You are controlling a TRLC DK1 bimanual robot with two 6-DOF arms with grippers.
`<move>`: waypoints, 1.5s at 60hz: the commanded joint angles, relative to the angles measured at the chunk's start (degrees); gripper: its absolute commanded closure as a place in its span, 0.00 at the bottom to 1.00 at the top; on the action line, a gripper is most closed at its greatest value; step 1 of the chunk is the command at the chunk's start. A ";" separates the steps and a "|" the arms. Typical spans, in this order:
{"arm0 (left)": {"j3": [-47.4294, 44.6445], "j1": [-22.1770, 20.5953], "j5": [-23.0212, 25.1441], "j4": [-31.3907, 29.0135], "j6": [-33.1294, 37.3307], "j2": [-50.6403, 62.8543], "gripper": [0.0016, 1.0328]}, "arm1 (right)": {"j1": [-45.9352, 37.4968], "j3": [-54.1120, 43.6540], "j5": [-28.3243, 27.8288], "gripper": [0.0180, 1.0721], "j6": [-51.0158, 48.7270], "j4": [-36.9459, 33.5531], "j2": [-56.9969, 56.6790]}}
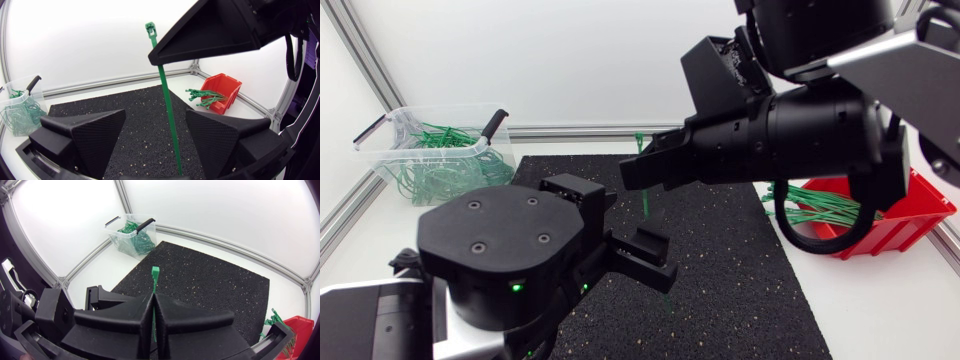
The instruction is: Take a green cable tie from the red box, thread the tail through the head to close it, then place it in the transparent bin on the left.
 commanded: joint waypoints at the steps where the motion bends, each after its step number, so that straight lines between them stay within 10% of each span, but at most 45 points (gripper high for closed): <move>1: 2.22 -0.57 -1.57 1.16 1.22 1.54 0.20 | 0.44 1.93 0.58 0.94 1.39 -0.26 0.00; 50: 0.11 -0.22 -9.13 8.01 4.21 3.56 0.94 | 4.75 4.13 4.80 0.94 2.45 -0.97 2.55; 72: -4.46 0.31 -8.34 11.61 6.32 1.10 0.96 | 5.01 3.96 4.28 0.94 -0.63 -0.88 2.20; 90: -8.86 6.11 5.90 11.79 6.32 -5.75 0.96 | -0.17 2.99 -4.69 0.74 -8.10 0.18 -0.70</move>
